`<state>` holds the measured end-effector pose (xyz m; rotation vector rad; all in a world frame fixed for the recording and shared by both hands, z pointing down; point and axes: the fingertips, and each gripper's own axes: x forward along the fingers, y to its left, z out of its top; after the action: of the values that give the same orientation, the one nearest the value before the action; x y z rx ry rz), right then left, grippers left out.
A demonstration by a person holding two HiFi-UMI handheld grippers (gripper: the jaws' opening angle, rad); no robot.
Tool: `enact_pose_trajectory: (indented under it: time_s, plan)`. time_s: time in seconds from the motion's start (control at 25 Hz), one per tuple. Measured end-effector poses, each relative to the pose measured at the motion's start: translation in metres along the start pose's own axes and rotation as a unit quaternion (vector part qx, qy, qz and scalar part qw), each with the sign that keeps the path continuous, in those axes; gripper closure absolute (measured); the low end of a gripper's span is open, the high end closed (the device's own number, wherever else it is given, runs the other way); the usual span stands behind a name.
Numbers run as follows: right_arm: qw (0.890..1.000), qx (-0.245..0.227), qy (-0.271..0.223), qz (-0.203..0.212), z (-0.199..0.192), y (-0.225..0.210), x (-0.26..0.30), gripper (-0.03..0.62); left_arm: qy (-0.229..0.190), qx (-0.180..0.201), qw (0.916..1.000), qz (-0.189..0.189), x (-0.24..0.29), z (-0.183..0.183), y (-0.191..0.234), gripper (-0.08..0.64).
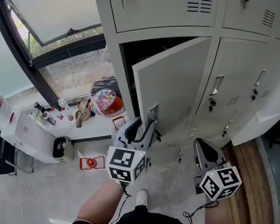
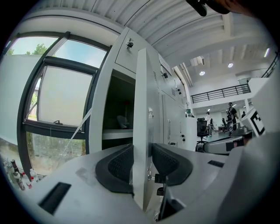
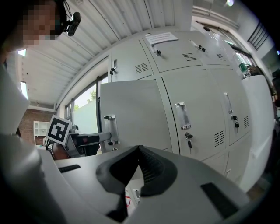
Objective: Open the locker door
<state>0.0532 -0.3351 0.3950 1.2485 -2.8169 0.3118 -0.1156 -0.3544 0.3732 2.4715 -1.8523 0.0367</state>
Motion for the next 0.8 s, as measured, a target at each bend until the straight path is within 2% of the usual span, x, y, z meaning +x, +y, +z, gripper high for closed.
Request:
enact_pose_trajectory:
  time_s: [0.52, 0.8]
  plan:
    - [1.0, -0.002, -0.007, -0.021, 0.004, -0.004, -0.042, 0.538, 0.001, 0.004, 0.9992, -0.041, -0.018, -0.001, -0.057, 0.453]
    - [0.999, 0.001, -0.007, -0.044, 0.002, -0.019, -0.067, 0.538, 0.0, 0.014, 0.9967, -0.08, -0.019, -0.001, -0.098, 0.46]
